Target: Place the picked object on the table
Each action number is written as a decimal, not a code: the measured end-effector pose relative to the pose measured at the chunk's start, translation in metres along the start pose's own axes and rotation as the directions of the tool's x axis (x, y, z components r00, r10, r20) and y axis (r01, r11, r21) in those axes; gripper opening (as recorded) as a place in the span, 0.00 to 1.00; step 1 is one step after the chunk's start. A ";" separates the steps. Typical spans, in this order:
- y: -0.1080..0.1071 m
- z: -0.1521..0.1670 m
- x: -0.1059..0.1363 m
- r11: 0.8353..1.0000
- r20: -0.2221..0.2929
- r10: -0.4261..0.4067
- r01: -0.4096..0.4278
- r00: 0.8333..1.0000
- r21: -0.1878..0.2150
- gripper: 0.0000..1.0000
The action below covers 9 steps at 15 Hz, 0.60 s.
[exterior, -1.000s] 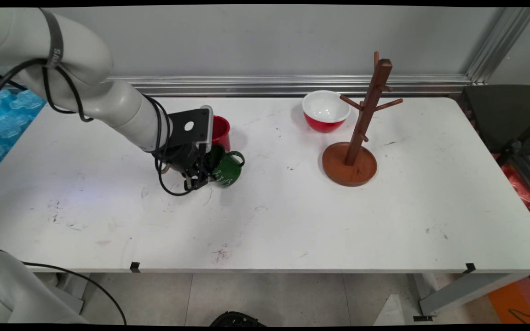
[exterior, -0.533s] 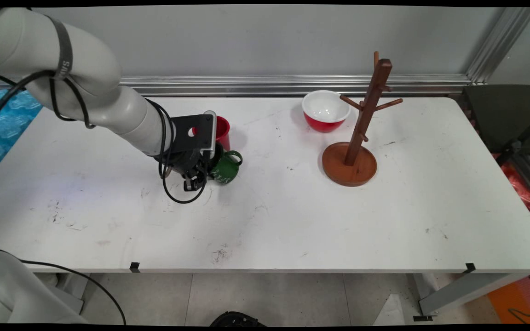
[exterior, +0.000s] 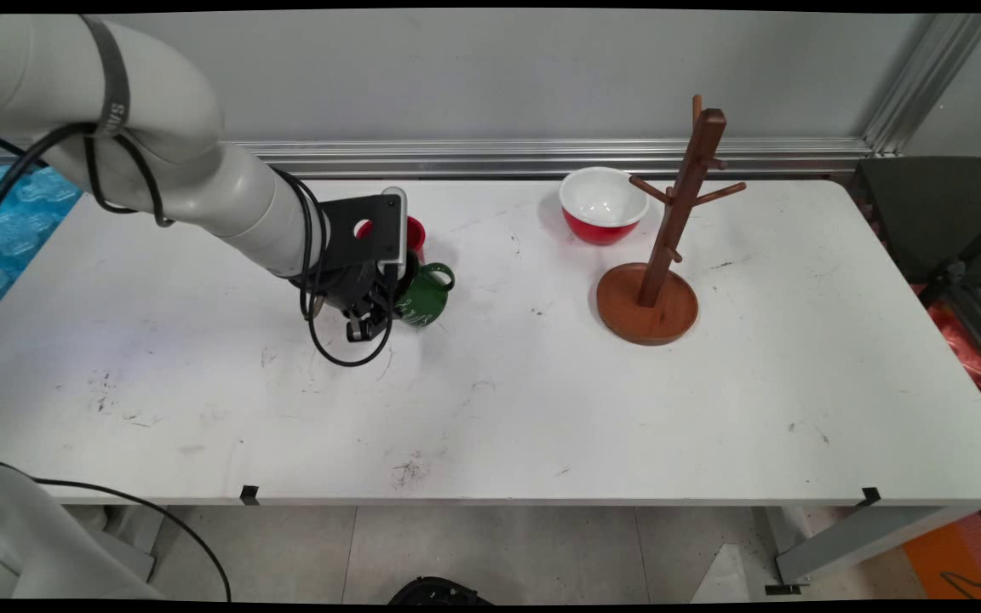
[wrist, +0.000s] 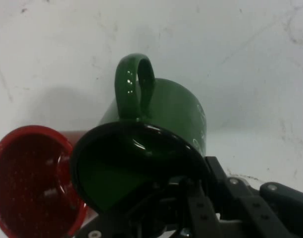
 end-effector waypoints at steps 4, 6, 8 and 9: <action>0.005 -0.008 0.006 1.000 -0.003 -0.008 0.008 1.000 -0.012 0.00; 0.009 -0.010 0.007 1.000 -0.002 -0.014 0.014 1.000 -0.027 0.00; 0.011 -0.011 0.008 0.999 0.002 -0.021 0.021 1.000 -0.041 0.00; 0.011 -0.012 0.008 0.999 0.005 -0.023 0.023 1.000 -0.045 0.00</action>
